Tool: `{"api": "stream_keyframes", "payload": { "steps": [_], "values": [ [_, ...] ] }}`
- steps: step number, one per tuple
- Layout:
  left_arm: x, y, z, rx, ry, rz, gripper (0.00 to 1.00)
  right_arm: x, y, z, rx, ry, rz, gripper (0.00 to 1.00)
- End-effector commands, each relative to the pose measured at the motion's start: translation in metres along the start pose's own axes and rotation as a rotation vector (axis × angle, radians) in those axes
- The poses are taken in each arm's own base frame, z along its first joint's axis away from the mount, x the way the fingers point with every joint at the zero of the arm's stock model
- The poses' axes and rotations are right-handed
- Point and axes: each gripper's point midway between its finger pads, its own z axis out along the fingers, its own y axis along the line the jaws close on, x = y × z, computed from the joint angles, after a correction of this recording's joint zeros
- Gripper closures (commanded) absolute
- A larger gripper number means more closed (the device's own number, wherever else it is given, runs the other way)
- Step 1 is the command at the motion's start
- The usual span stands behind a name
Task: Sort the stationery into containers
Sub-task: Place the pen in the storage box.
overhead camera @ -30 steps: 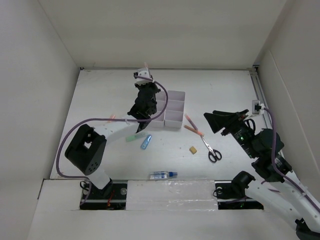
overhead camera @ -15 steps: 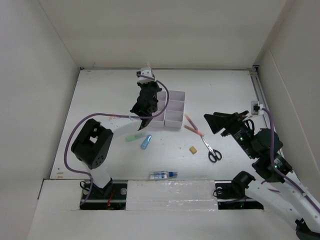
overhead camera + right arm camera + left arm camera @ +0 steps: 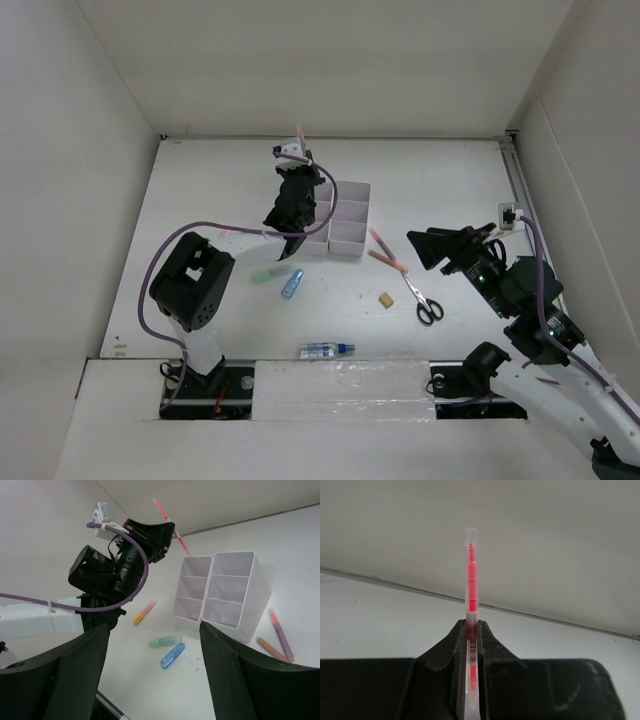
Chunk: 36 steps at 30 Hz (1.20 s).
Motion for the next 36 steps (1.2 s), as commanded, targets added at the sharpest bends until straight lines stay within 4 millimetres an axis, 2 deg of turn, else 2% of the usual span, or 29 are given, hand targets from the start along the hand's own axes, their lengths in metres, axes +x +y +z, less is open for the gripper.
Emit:
{"api": "stream_keyframes", "payload": {
  "steps": [1, 2, 3, 7, 9, 10, 12, 23, 26, 32, 34, 36],
  "values": [
    [-0.006, -0.004, -0.001, 0.025, -0.037, -0.067, 1.0, -0.01, 0.001, -0.002, 0.002, -0.032, -0.011, 0.21],
    [0.002, -0.002, -0.003, 0.021, -0.021, -0.065, 1.0, -0.01, 0.001, -0.002, 0.002, -0.032, -0.011, 0.21],
    [0.0, -0.003, -0.002, 0.023, -0.03, -0.072, 1.0, -0.01, 0.001, -0.002, 0.002, -0.032, -0.011, 0.21],
    [0.017, -0.001, -0.001, 0.016, 0.001, -0.073, 1.0, -0.01, 0.001, -0.002, 0.002, -0.032, -0.011, 0.21],
    [0.016, -0.002, 0.0, 0.016, 0.002, -0.084, 1.0, -0.009, -0.002, -0.002, 0.015, -0.03, -0.022, 0.2],
    [0.022, 0.0, -0.001, 0.014, 0.009, -0.078, 1.0, -0.009, -0.002, -0.002, 0.015, -0.03, -0.022, 0.2],
    [0.017, -0.007, -0.003, 0.03, -0.01, -0.088, 1.0, -0.009, -0.002, -0.002, 0.015, -0.03, -0.022, 0.2],
    [0.033, -0.007, -0.001, 0.033, 0.014, -0.072, 1.0, -0.008, -0.005, 0.0, 0.029, -0.027, -0.023, 0.2],
    [0.039, -0.002, -0.004, 0.021, 0.026, -0.07, 1.0, -0.004, -0.007, 0.001, 0.034, -0.019, -0.025, 0.2],
    [0.044, -0.013, -0.015, 0.019, 0.019, -0.072, 1.0, -0.002, -0.009, 0.0, 0.039, -0.012, -0.026, 0.2],
    [0.044, -0.013, -0.015, 0.019, 0.019, -0.072, 1.0, -0.002, -0.009, 0.0, 0.039, -0.012, -0.026, 0.2],
    [0.052, -0.011, -0.018, 0.012, 0.044, -0.084, 1.0, -0.002, -0.009, 0.0, 0.039, -0.012, -0.026, 0.2]
  ]
}}
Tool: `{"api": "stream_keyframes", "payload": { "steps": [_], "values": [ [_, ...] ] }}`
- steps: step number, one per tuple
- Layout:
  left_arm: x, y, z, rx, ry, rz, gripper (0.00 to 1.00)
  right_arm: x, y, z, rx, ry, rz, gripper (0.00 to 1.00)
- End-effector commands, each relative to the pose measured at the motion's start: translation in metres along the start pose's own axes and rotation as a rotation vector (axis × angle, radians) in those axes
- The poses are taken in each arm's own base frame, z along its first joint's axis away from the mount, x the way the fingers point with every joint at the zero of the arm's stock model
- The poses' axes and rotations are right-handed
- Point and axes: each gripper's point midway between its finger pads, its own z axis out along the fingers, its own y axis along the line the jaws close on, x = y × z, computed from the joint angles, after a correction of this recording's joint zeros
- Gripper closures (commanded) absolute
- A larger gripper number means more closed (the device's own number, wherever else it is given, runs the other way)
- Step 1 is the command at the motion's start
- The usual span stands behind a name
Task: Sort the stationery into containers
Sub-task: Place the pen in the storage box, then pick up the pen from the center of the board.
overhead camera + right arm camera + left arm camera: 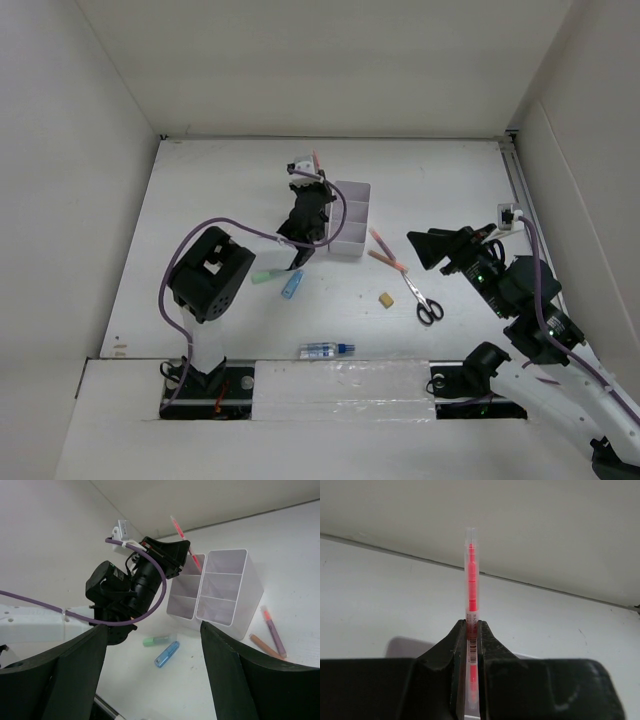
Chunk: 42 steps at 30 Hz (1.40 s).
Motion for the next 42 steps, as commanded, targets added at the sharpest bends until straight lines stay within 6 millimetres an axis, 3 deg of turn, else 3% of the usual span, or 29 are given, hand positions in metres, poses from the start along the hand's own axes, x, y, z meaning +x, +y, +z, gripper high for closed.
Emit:
{"api": "stream_keyframes", "payload": {
  "steps": [1, 4, 9, 12, 19, 24, 28, 31, 33, 35, 36, 40, 41, 42],
  "values": [
    [-0.011, -0.002, -0.002, -0.006, -0.04, -0.057, 1.0, -0.005, -0.003, 0.0, 0.012, -0.018, -0.013, 0.2],
    [-0.001, 0.004, -0.005, -0.013, -0.016, -0.049, 1.0, -0.007, -0.001, -0.002, 0.007, -0.026, -0.011, 0.2],
    [-0.009, 0.007, -0.007, -0.028, -0.029, -0.056, 1.0, -0.009, 0.0, -0.004, 0.001, -0.033, -0.01, 0.2],
    [0.0, 0.007, -0.009, -0.024, 0.003, -0.044, 1.0, -0.009, 0.0, -0.004, 0.001, -0.033, -0.01, 0.2],
    [-0.009, -0.002, -0.019, 0.004, -0.003, -0.058, 0.89, -0.005, -0.003, -0.003, 0.007, -0.026, -0.011, 0.2],
    [-0.016, -0.004, -0.028, -0.002, -0.015, -0.05, 0.7, -0.005, -0.003, -0.003, 0.007, -0.026, -0.011, 0.2],
    [-0.022, -0.008, -0.042, -0.003, -0.036, -0.04, 0.47, -0.007, -0.002, -0.005, 0.001, -0.033, -0.01, 0.2],
    [-0.031, -0.008, -0.053, -0.01, -0.061, -0.032, 0.4, -0.007, -0.002, -0.005, 0.001, -0.033, -0.01, 0.2],
    [-0.041, -0.01, -0.057, -0.022, -0.078, -0.039, 0.3, -0.007, -0.002, -0.005, 0.001, -0.033, -0.01, 0.2],
    [-0.054, -0.004, -0.063, -0.068, -0.086, -0.055, 0.06, -0.009, -0.001, -0.007, -0.004, -0.04, -0.008, 0.2],
    [-0.057, -0.002, -0.065, -0.081, -0.08, -0.06, 0.0, -0.009, -0.001, -0.007, -0.004, -0.041, -0.008, 0.2],
    [-0.085, 0.013, -0.074, -0.182, -0.068, -0.097, 0.0, -0.009, -0.001, -0.009, -0.004, -0.041, -0.008, 0.2],
    [-0.104, 0.014, -0.077, -0.204, -0.083, -0.13, 0.0, -0.009, -0.001, -0.009, -0.004, -0.041, -0.008, 0.2],
    [-0.102, 0.028, -0.083, -0.275, -0.063, -0.112, 0.0, -0.009, -0.001, -0.009, -0.004, -0.041, -0.008, 0.19]
  ]
}}
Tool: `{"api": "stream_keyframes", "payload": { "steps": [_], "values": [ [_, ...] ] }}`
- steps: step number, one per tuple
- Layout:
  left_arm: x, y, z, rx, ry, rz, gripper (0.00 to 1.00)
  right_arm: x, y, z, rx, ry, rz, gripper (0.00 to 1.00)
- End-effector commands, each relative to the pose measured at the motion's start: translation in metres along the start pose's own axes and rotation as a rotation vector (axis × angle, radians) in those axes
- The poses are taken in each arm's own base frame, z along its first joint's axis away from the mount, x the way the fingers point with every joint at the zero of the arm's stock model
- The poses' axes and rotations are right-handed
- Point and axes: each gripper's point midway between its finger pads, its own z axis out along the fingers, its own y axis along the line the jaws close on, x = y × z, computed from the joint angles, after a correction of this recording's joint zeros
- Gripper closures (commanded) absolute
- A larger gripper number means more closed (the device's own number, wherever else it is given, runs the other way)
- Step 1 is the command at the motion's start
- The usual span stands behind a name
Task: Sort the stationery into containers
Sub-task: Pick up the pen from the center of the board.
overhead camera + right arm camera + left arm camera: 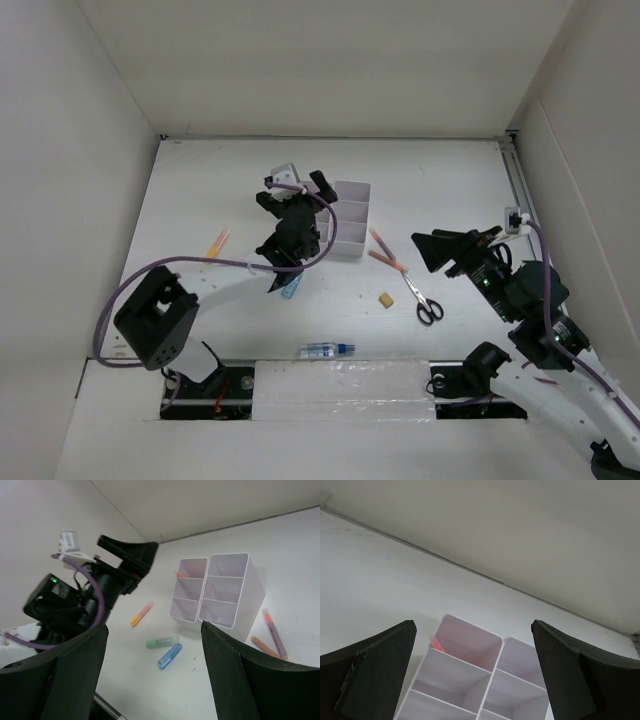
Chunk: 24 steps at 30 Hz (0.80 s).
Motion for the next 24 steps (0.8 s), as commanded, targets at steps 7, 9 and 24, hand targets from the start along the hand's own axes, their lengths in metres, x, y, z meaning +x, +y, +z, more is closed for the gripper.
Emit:
{"api": "stream_keyframes", "payload": {
  "steps": [7, 9, 24],
  "values": [
    [-0.094, 0.069, -0.038, -0.304, -0.008, -0.126, 0.0, -0.005, -0.006, -0.004, 0.013, -0.031, -0.021, 0.17],
    [-0.093, 0.083, -0.046, -0.321, 0.003, -0.175, 0.0, -0.007, -0.005, -0.006, 0.008, -0.039, -0.03, 0.16],
    [-0.039, 0.102, -0.101, -0.175, 0.382, -0.086, 0.0, -0.001, 0.009, -0.006, -0.052, 0.077, -0.18, 0.12]
  ]
}}
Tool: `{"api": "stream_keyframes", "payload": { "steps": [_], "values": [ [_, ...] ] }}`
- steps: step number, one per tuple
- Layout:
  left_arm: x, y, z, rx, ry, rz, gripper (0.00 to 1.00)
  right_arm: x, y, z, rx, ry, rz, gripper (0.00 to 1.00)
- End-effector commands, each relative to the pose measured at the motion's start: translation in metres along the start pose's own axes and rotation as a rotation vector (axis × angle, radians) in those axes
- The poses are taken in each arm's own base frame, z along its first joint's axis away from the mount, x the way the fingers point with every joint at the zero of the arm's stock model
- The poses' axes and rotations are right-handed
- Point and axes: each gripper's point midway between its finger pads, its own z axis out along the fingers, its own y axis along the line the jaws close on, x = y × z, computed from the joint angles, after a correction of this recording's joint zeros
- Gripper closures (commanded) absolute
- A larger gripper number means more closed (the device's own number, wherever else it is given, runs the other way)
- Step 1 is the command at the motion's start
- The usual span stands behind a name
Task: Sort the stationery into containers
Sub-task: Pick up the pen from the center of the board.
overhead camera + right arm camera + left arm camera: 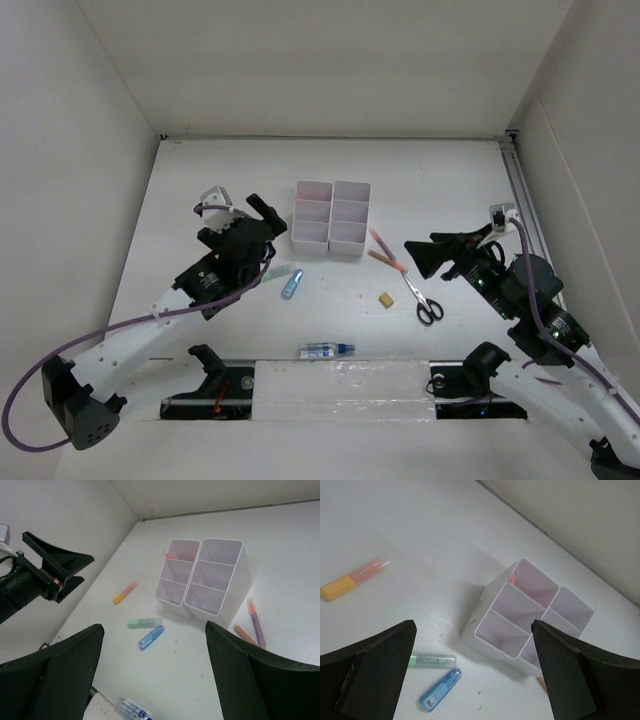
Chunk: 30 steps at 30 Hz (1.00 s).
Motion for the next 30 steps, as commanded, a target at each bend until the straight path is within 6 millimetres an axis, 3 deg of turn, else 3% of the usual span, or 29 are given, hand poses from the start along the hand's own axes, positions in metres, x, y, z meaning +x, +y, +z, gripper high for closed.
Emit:
{"api": "stream_keyframes", "payload": {
  "steps": [1, 3, 4, 6, 9, 11, 14, 16, 21, 23, 24, 26, 27, 30],
  "values": [
    [0.025, -0.004, -0.007, 0.027, 0.161, 0.092, 0.0, -0.022, 0.014, -0.009, -0.049, -0.03, -0.061, 0.11],
    [0.04, -0.024, -0.011, 0.121, 0.245, 0.131, 0.0, -0.024, 0.014, -0.011, -0.049, -0.03, -0.089, 0.11],
    [0.059, -0.048, -0.015, 0.233, 0.328, 0.148, 0.0, -0.023, 0.009, -0.011, -0.023, -0.028, -0.089, 0.11],
    [0.066, -0.062, -0.015, 0.273, 0.37, 0.157, 0.0, -0.032, 0.005, -0.011, 0.013, -0.046, -0.102, 0.08],
    [0.081, -0.068, -0.01, 0.229, 0.385, 0.147, 0.0, -0.033, -0.022, -0.007, 0.189, 0.005, -0.144, 0.03],
    [0.082, -0.067, -0.009, 0.194, 0.384, 0.147, 0.0, -0.01, -0.04, 0.012, 0.277, 0.128, -0.196, 0.02],
    [0.07, -0.067, -0.011, 0.178, 0.357, 0.097, 0.0, 0.018, -0.06, 0.035, 0.318, 0.264, -0.254, 0.01],
    [0.062, -0.066, -0.014, 0.182, 0.342, 0.087, 0.0, 0.017, -0.077, 0.045, 0.358, 0.272, -0.25, 0.01],
    [0.042, -0.065, -0.033, 0.235, 0.358, 0.134, 0.0, 0.014, -0.11, 0.072, 0.382, 0.264, -0.224, 0.28],
    [0.038, -0.061, -0.038, 0.23, 0.375, 0.177, 0.0, 0.026, -0.107, 0.085, 0.285, 0.31, -0.247, 0.3],
    [0.033, -0.061, -0.041, 0.228, 0.377, 0.195, 0.0, 0.04, -0.116, 0.095, 0.283, 0.372, -0.279, 0.3],
    [0.027, -0.044, -0.046, 0.197, 0.372, 0.231, 0.0, 0.038, -0.125, 0.109, 0.294, 0.419, -0.324, 0.3],
    [0.022, -0.043, -0.05, 0.204, 0.366, 0.222, 0.0, 0.058, -0.137, 0.118, 0.303, 0.512, -0.323, 0.3],
    [-0.001, -0.027, -0.057, 0.217, 0.311, 0.205, 0.0, 0.082, -0.138, 0.131, 0.249, 0.598, -0.286, 0.3]
  ]
}}
